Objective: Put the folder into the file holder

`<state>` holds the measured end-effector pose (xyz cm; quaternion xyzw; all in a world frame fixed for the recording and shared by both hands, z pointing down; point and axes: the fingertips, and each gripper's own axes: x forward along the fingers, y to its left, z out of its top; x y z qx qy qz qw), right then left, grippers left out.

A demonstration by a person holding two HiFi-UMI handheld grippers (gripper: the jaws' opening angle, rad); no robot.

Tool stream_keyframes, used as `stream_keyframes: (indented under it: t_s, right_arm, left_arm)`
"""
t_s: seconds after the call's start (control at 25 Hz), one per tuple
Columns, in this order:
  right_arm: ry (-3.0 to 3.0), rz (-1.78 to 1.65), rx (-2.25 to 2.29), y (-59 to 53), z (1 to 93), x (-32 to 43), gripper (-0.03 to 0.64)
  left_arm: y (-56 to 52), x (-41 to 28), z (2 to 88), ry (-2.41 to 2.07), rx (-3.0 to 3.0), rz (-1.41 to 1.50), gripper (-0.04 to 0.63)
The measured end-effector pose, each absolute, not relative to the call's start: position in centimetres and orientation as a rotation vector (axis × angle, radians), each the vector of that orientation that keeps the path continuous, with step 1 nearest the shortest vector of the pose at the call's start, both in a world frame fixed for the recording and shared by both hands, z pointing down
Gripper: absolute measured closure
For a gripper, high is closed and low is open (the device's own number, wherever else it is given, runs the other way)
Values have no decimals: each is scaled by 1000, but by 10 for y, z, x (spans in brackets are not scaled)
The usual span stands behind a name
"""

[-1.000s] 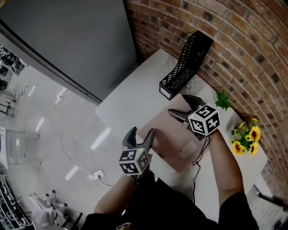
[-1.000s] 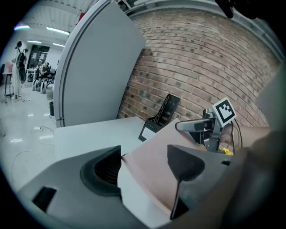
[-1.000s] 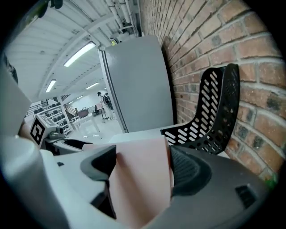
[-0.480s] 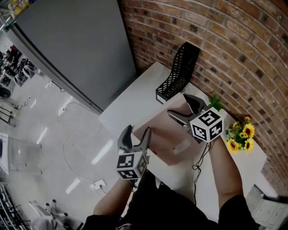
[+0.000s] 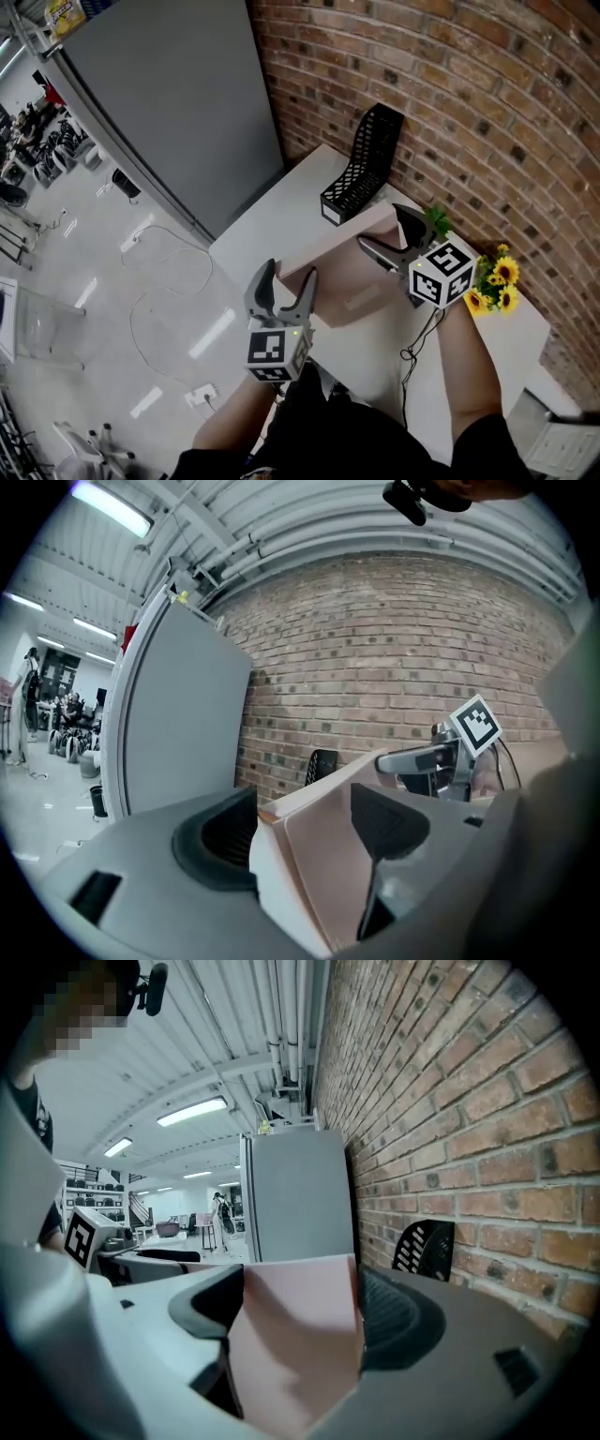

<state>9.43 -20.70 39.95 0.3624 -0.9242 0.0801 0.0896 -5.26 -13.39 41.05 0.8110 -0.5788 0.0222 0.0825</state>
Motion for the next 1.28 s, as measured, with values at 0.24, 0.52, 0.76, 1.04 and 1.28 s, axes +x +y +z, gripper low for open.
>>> stream_keyframes:
  t_s: [0.24,0.52,0.76,1.04,1.28]
  right_arm:
    - [-2776,340,1075,-184,400,113,229]
    - [-2806,497,1090,-167,407,136,214]
    - [-2833,542,1115,-156,409,152,216]
    - [-2856,560,1127,-151,407,160,232]
    - [-2865,547,1113,-147,406,163,247]
  left_arm:
    - [-111,-36,396,-1717,2489,60,282]
    - [-91,-15,392,-1679,2547,46,284]
    - [-80,-2,393,-1603,2604,22,284]
    - [-76,-1,395,-1498,2641,-19,284]
    - [-81,-5,402,-1348,2722,10,282]
